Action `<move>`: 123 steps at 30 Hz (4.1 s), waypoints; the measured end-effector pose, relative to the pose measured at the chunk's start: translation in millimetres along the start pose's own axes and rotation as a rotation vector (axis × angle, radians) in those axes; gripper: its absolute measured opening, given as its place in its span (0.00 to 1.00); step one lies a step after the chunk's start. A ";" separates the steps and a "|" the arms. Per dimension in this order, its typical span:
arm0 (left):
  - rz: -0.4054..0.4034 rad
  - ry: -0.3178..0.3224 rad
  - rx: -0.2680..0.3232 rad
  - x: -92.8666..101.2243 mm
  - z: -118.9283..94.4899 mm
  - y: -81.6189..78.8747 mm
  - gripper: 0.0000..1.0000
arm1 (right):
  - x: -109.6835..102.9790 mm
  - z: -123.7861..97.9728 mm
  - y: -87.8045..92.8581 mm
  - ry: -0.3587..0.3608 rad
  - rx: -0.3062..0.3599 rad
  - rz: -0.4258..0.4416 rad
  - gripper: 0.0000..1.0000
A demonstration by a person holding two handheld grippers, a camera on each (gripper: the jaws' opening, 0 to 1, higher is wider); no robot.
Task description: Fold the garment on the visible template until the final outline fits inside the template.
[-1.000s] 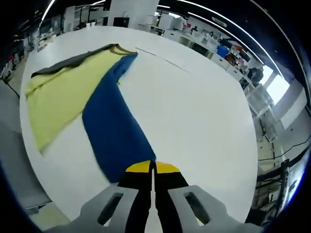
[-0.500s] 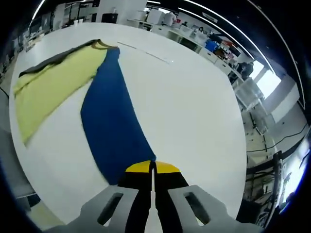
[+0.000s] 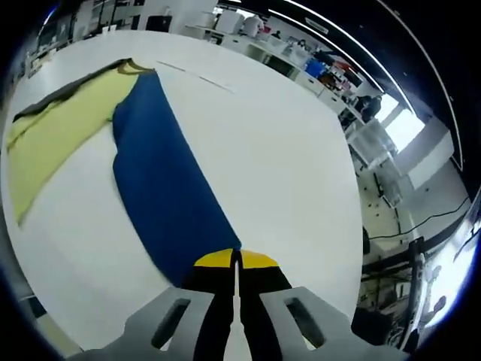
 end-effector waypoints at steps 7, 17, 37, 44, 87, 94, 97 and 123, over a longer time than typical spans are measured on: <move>-0.003 -0.009 -0.016 -1.2 0.9 0.9 0.86 | 24.2 14.6 -13.2 0.036 -0.008 -0.028 0.01; -0.010 -0.019 -0.047 -1.3 4.9 3.1 0.86 | 39.5 29.7 -28.0 0.071 -0.034 -0.126 0.01; -0.017 -0.017 -0.069 -4.0 10.2 3.2 0.85 | 47.4 52.4 -8.5 0.081 -0.082 -0.059 0.01; -0.013 -0.005 -0.063 -1.6 11.3 0.8 0.85 | 54.1 41.1 -1.7 0.111 -0.085 -0.018 0.01; -0.012 -0.004 -0.005 -2.2 1.2 2.7 0.86 | -31.5 -13.2 -48.6 -0.185 0.216 0.165 0.76; -0.015 -0.011 0.017 -3.9 -4.1 1.1 0.86 | -74.0 -38.0 -57.5 -0.249 0.259 0.132 0.84; -0.014 -0.015 0.016 -4.6 -5.8 2.6 0.86 | -81.4 -44.5 -63.0 -0.272 0.286 0.133 0.90; -0.014 -0.009 0.020 -7.6 -7.9 5.4 0.86 | -161.3 -134.0 -92.6 -0.384 0.456 -0.008 1.00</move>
Point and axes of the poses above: the point that each gripper's makers call its tool centre point, and the gripper's own axes: z roughly forward along the fingers, x roughly to its right, y roughly out of its underside, the point moved 4 cm from there along -z, roughly backward along the fingers, and after that the axes turned 1 degree about z, right-handed, at the moved point
